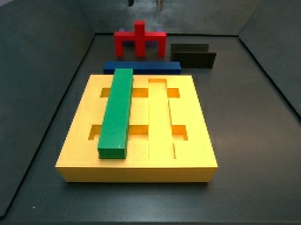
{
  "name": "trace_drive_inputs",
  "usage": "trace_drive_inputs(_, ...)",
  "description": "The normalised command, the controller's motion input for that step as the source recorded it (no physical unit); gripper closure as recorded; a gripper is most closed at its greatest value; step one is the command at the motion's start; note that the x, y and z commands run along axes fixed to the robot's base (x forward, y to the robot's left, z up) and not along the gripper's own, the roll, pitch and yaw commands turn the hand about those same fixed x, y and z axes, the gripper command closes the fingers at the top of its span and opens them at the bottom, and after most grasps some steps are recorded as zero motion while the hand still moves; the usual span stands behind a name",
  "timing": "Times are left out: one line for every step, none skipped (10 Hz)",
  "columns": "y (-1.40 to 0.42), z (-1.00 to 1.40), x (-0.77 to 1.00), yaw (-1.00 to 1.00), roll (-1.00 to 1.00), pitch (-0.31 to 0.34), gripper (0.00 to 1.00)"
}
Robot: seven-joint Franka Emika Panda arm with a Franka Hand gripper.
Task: Pick up the blue object. Move up. Move to above the board. Insert the blue object.
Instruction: Pick up the blue object.
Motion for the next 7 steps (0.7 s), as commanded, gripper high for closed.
trace_drive_inputs(-0.39,-0.33,0.00,-0.84,0.00,-0.041,0.00)
trace_drive_inputs(-0.33,-0.34,0.00,-0.90,0.00,-0.031,0.00)
trace_drive_inputs(-0.32,-0.35,0.00,-0.91,0.00,-0.024,0.00)
trace_drive_inputs(-0.32,-0.34,0.00,-0.91,0.00,-0.023,0.00)
trace_drive_inputs(-0.32,-0.34,0.00,-0.90,0.00,-0.020,0.00)
trace_drive_inputs(-0.32,-0.34,0.00,-0.90,0.00,-0.016,0.00)
trace_drive_inputs(-0.31,-0.32,0.00,-0.91,0.00,0.000,0.00)
